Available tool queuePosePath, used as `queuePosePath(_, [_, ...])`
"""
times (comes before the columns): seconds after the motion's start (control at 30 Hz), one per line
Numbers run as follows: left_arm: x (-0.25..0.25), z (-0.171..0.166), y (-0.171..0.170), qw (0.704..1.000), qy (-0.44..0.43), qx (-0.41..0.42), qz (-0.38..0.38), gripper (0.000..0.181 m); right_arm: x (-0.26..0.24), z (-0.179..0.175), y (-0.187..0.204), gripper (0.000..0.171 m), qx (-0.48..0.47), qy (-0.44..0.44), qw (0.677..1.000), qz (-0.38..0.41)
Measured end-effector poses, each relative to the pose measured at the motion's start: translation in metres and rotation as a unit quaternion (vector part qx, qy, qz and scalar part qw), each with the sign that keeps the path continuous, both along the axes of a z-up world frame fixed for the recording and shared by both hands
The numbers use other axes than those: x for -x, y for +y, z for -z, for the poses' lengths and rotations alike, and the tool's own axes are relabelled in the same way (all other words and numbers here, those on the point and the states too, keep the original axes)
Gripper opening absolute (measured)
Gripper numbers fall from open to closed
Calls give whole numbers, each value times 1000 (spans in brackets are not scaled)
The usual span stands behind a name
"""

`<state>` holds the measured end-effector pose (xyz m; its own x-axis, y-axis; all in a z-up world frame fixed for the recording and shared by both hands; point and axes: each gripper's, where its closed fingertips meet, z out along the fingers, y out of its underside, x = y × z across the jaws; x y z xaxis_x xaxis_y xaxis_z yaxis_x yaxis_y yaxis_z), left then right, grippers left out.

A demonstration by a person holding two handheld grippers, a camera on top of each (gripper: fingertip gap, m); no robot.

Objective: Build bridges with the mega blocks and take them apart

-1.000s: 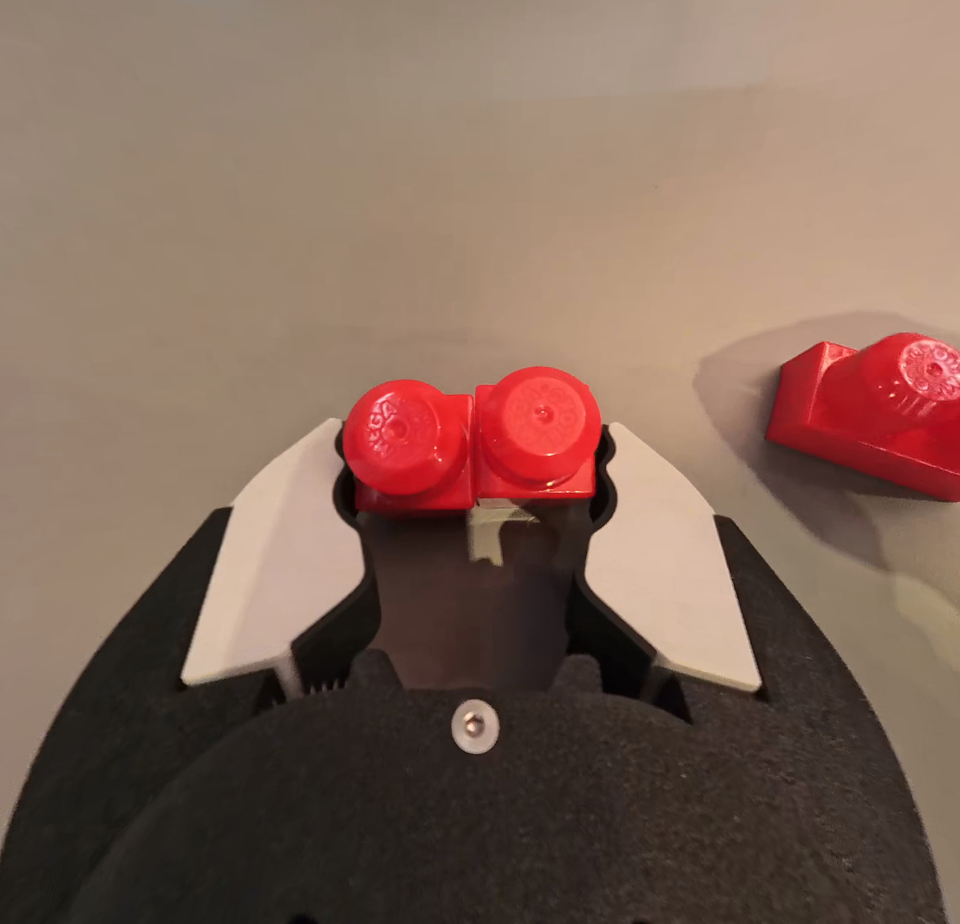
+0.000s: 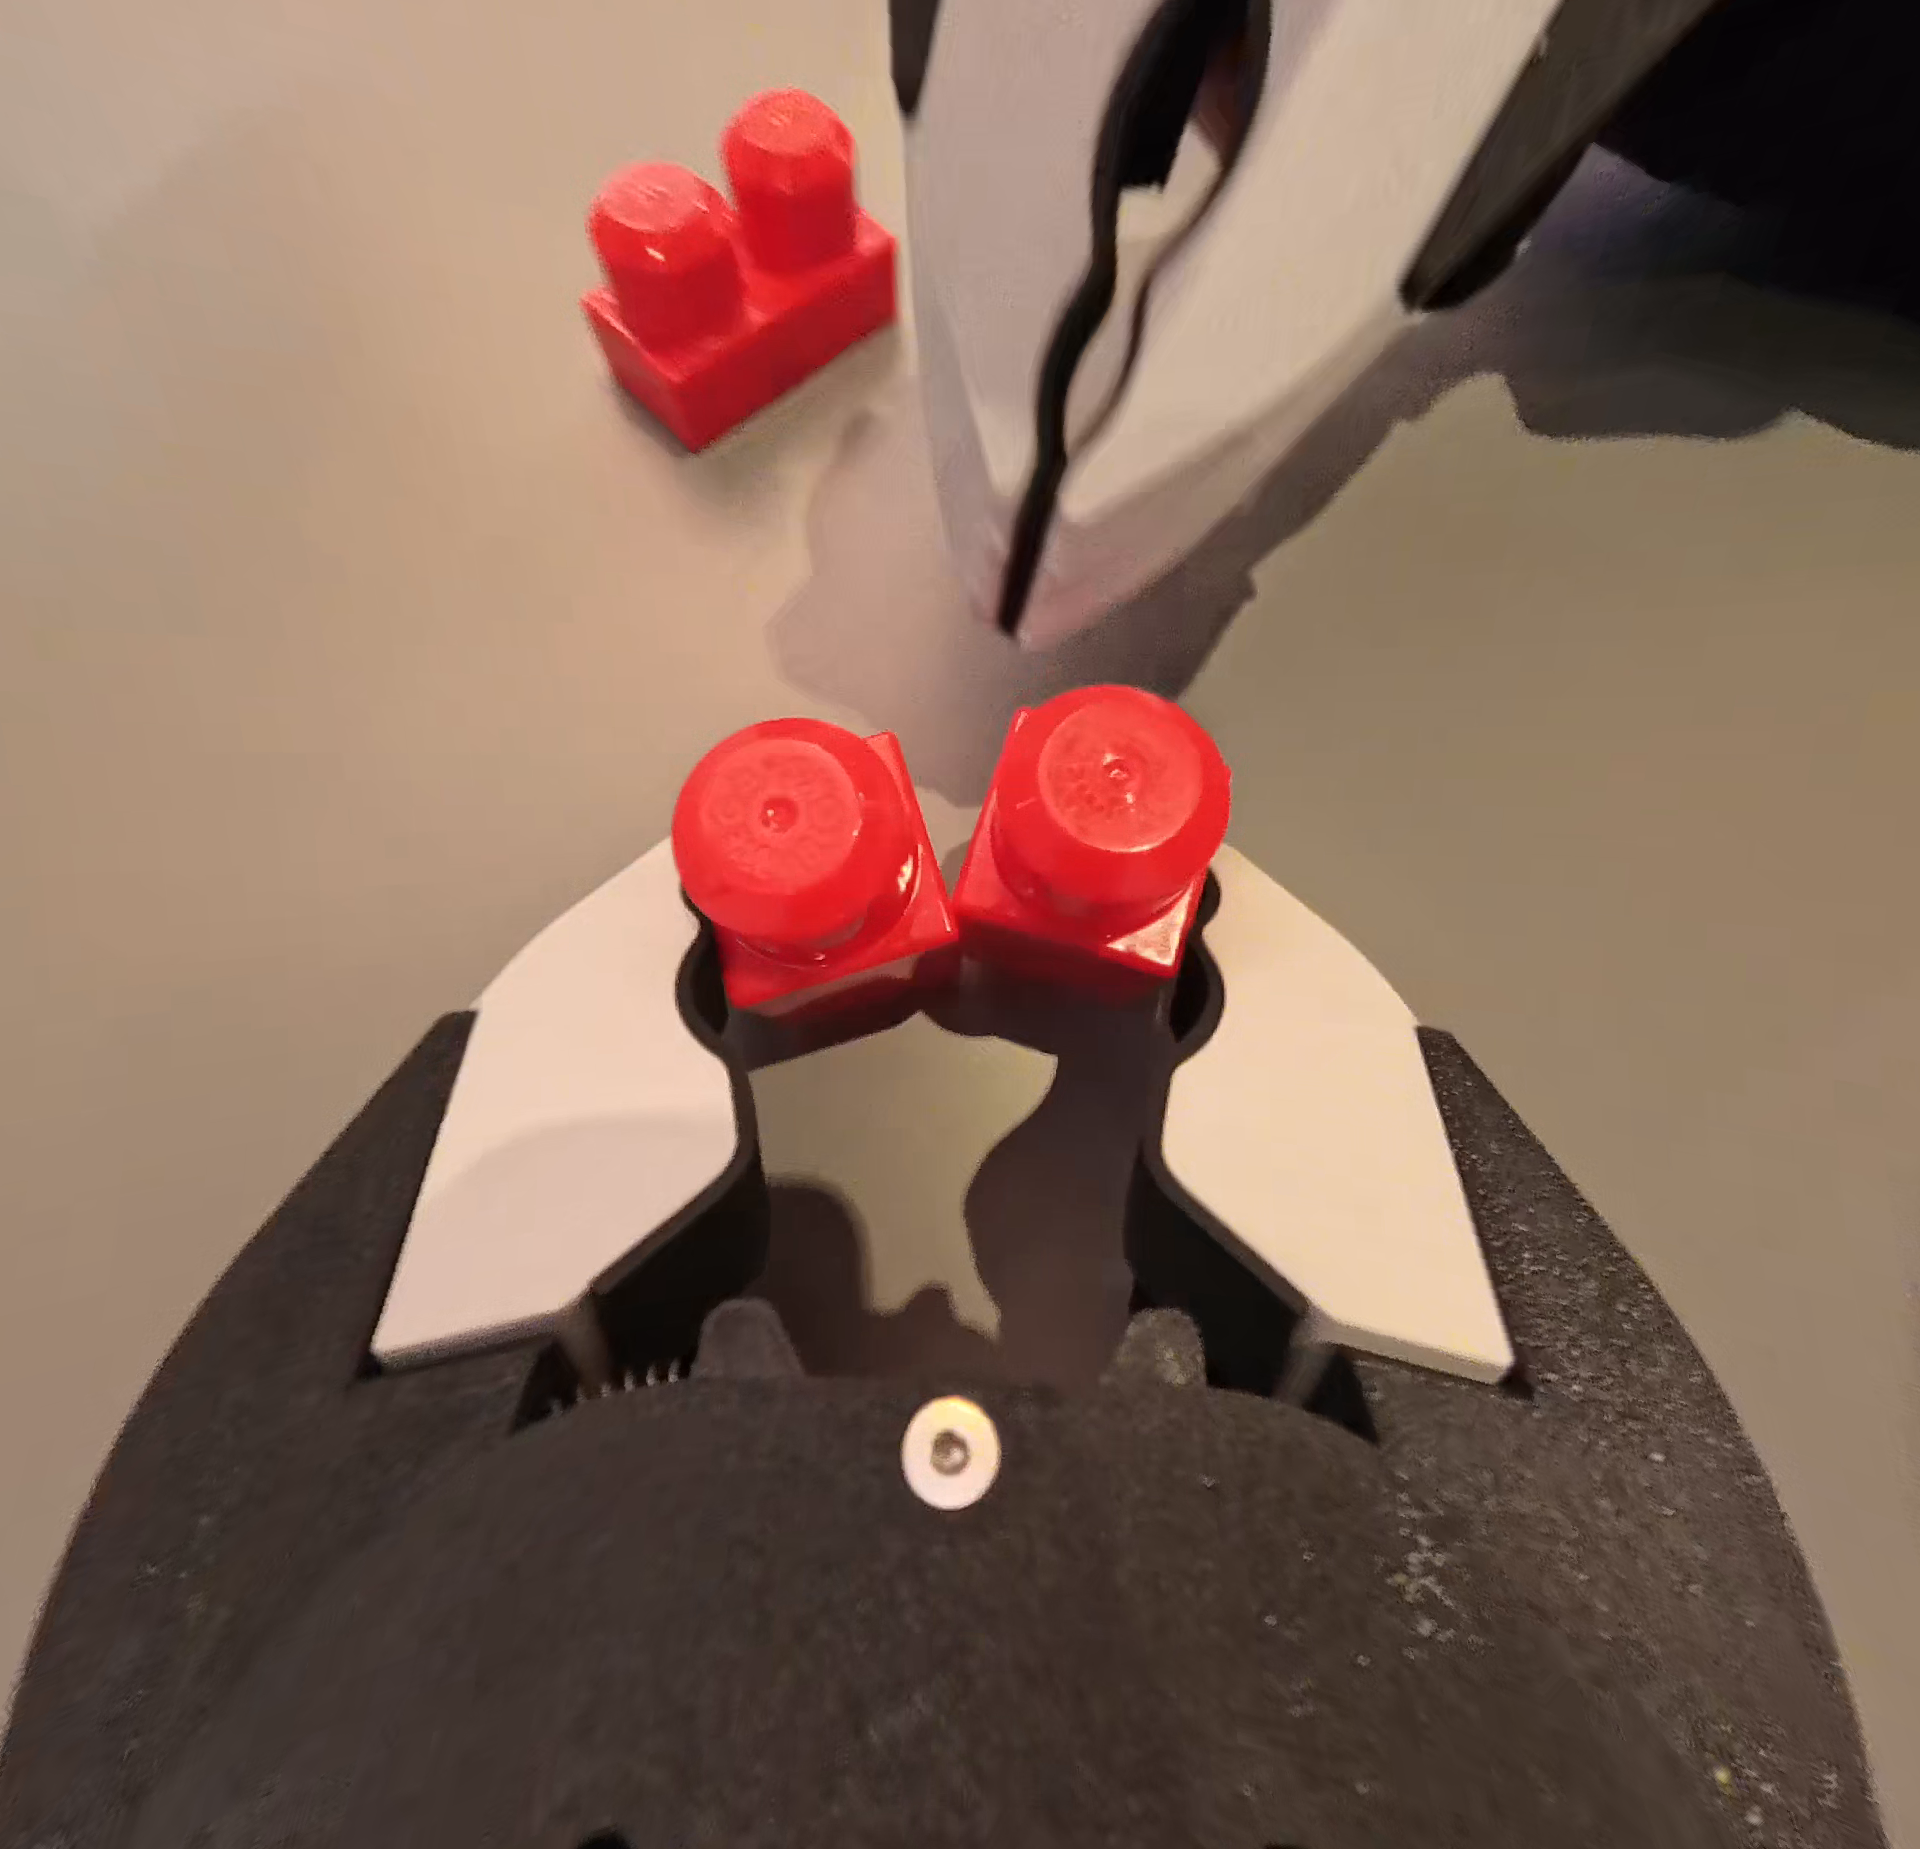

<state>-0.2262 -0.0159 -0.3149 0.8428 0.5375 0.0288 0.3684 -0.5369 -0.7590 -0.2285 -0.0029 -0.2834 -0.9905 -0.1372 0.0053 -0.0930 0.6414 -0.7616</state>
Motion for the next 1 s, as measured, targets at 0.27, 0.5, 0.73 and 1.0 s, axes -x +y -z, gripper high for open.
queuePosePath(0.27, [-19, 9, -6, 998, 12, 43, 51, 88, -19, 40, -18, 0, -48, 55, 997, -23])
queuePosePath(0.5, [-16, 9, -15, 998, 23, 50, 30, 103, -22, 40, -27, 0, -40, 46, 998, -12])
queuePosePath(0.73, [-22, 7, -13, 997, 38, 50, 34, 101, -21, 37, -29, 0, -27, 54, 998, -12])
queuePosePath(1.0, [-17, 5, -7, 998, 43, 47, 28, 95, -16, 39, -29, 0, -35, 75, 997, -7])
